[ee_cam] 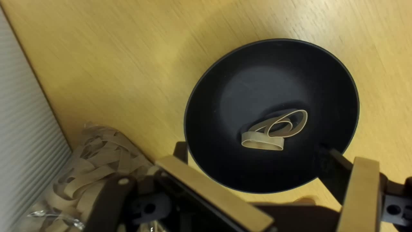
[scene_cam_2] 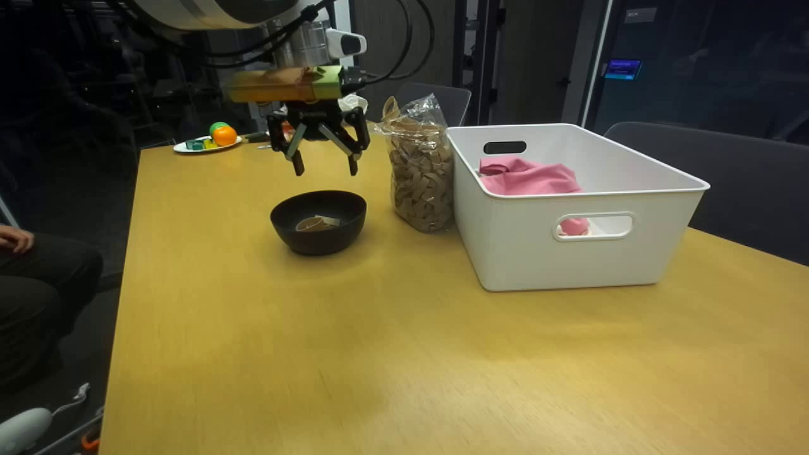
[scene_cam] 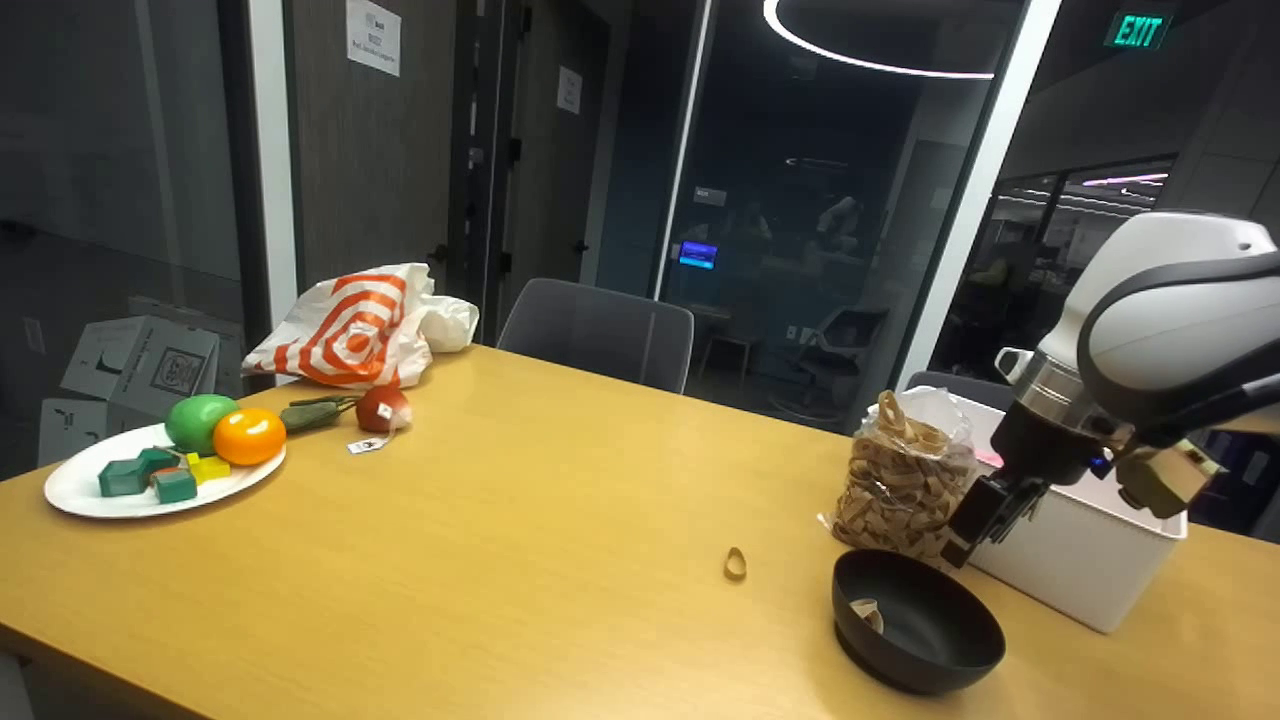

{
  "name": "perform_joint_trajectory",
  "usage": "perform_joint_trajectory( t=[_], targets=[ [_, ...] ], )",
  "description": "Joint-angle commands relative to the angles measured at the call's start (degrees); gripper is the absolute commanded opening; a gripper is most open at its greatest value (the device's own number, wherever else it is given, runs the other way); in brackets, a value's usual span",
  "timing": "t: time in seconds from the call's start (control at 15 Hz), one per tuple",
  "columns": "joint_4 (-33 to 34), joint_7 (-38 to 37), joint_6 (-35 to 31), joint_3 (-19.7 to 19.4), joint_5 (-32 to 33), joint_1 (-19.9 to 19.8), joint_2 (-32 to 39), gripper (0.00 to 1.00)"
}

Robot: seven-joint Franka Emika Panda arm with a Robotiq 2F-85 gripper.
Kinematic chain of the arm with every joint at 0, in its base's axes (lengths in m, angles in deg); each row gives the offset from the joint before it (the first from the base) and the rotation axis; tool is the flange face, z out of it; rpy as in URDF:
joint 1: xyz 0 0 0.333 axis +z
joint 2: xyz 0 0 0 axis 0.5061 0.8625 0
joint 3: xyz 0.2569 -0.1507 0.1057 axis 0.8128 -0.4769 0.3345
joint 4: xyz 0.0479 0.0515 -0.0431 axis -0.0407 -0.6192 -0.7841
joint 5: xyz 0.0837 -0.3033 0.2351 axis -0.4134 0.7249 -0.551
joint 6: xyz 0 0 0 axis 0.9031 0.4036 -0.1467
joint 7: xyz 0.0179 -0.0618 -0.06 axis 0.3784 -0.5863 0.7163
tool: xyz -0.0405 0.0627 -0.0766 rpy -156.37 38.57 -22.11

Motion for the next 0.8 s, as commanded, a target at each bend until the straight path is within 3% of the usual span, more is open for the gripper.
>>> perform_joint_trajectory(
  t=[0.0, 0.73],
  targets=[
    [0.62, 1.18, -1.28, 0.58, -1.92, 1.06, 2.11, 1.0],
    [-0.59, 5.61, -7.85, 2.54, -7.79, 1.24, 7.9, 1.0]
  ],
)
